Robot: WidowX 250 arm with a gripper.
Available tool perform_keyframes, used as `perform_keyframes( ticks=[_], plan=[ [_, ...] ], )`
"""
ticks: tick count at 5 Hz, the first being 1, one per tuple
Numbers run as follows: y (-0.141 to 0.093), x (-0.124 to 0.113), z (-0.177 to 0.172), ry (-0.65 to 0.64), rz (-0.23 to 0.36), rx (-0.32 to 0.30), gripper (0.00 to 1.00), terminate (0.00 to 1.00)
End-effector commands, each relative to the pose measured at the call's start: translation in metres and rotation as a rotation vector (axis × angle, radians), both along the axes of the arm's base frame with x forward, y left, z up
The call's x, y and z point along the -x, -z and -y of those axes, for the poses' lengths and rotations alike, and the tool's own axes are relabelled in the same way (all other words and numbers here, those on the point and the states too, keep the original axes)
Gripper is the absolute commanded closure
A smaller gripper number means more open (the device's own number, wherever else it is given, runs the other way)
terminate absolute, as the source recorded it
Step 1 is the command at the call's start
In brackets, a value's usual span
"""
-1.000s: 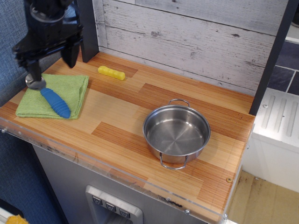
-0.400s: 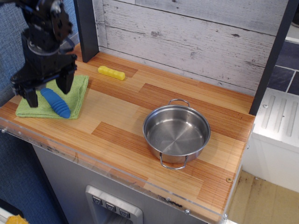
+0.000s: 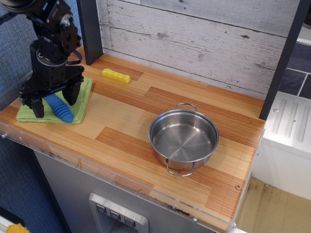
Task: Move the blue spoon so that it forms a lie with the fry.
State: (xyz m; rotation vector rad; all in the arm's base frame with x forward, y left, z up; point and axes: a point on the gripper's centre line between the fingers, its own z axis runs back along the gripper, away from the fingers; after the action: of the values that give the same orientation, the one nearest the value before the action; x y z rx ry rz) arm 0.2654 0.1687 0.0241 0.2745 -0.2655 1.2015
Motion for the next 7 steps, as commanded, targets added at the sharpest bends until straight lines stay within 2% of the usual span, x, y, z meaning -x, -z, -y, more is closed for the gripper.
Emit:
perform_keyframes(
  ticks=[1,3,4,6,7],
  plan=[
    [-0.01,-0.006,-0.009,-0.008,0.038,-0.031,1.0,0.0],
    [-0.016,-0.005,-0.007,-0.009,0.05,-0.041,1.0,0.0],
    [-0.027,-0.005,-0.007,-0.021,0.075,-0.056,1.0,0.0],
    [-0.068,-0.014,0.007,-0.049,0.167,-0.099,1.0,0.0],
    [-0.083,-0.023,0.026,-0.056,0.218,-0.069,1.0,0.0]
  ],
)
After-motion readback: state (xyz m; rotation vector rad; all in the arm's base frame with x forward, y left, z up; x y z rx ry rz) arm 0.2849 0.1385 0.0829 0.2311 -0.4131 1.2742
